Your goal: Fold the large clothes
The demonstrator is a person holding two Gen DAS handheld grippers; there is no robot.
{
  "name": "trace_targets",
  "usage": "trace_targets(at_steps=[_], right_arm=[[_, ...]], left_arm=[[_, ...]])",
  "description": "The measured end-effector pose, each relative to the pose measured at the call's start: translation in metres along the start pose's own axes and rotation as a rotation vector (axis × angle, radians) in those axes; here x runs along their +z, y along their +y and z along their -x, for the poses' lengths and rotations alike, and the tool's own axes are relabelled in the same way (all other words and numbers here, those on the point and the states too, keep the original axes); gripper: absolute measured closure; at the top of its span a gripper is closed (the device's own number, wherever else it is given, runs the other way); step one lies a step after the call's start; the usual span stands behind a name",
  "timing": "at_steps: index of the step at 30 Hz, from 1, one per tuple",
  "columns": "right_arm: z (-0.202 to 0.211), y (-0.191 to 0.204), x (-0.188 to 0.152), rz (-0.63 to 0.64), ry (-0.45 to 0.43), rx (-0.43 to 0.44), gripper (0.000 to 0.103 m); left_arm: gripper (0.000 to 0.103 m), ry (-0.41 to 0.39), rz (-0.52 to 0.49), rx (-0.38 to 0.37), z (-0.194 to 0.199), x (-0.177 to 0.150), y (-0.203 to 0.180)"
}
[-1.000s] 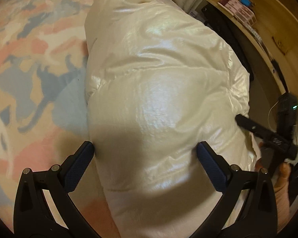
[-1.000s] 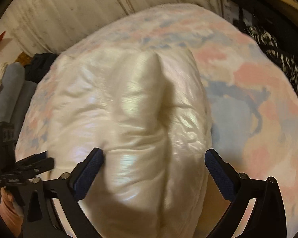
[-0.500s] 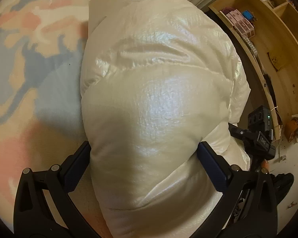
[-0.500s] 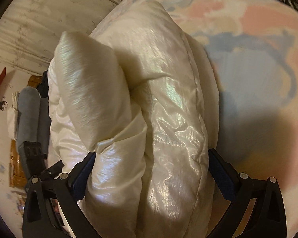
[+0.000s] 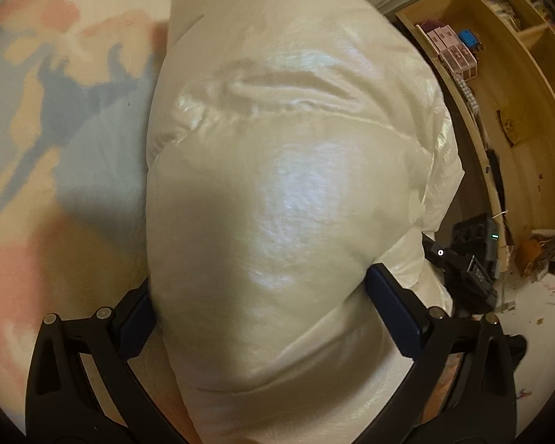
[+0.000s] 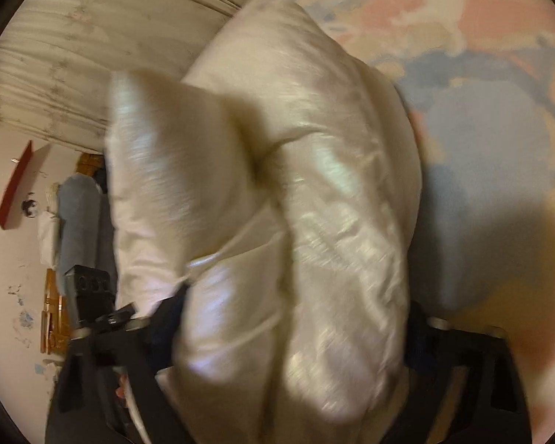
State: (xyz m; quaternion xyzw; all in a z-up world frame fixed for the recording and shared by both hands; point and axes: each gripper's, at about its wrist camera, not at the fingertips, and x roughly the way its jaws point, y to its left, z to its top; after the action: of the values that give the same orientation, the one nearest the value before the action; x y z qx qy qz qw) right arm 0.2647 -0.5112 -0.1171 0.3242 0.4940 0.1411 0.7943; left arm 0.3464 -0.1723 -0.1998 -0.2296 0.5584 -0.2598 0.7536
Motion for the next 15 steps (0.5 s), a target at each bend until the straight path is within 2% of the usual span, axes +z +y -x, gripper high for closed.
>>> trace_targets(at_steps=[4,7,12,15], right_arm=[[0.021,0.013,-0.009,0.015,-0.041,0.02,0.049],[0.039,0.028,-0.024,0.044,-0.077,0.043,0.058],[0.063,0.05,-0.054,0.079,-0.13,0.082,0.062],[0.07,0.083,-0.068,0.117,-0.161,0.096,0.062]], left_arm=[[0.012,-0.048,-0.067,0.036,0.008,-0.005,-0.017],[0.018,-0.087,-0.114,0.051,0.017,-0.009,-0.025],[0.023,-0.163,-0.184,0.08,0.042,-0.017,-0.035],[0.026,-0.204,-0.203,0.081,0.065,-0.018,-0.037]])
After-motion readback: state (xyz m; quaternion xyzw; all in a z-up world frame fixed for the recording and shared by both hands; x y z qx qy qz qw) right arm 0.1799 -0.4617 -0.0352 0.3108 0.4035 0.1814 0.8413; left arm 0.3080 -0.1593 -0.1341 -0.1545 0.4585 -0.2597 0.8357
